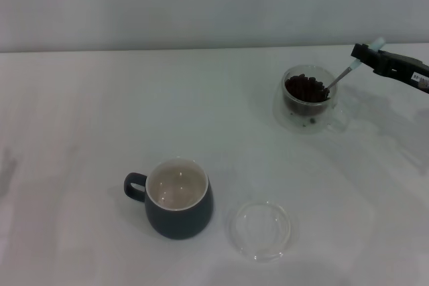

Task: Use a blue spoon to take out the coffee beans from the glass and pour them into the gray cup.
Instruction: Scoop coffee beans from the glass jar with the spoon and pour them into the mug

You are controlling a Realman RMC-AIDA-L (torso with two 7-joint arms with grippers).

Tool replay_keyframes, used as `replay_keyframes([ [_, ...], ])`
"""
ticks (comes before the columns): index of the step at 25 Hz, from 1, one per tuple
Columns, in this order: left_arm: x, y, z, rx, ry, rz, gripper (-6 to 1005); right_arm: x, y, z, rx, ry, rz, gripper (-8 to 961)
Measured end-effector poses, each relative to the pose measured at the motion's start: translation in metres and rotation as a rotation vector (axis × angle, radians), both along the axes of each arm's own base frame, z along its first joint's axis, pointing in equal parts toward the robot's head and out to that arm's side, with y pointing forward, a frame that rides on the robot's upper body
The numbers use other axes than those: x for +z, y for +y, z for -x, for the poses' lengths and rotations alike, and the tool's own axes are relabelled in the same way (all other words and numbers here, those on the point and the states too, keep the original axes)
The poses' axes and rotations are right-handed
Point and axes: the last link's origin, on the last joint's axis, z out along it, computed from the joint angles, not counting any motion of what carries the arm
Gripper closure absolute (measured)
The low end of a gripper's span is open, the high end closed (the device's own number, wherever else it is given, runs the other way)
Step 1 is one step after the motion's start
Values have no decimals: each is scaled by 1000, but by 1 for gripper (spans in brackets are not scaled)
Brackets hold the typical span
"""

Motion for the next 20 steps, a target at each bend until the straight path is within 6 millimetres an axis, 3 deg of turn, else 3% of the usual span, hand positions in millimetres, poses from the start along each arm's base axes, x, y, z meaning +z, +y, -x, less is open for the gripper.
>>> replay_keyframes([
  [20,-1,0,-2,-21,28,21,107,-6,-6,-16,-201,294,-28,807],
])
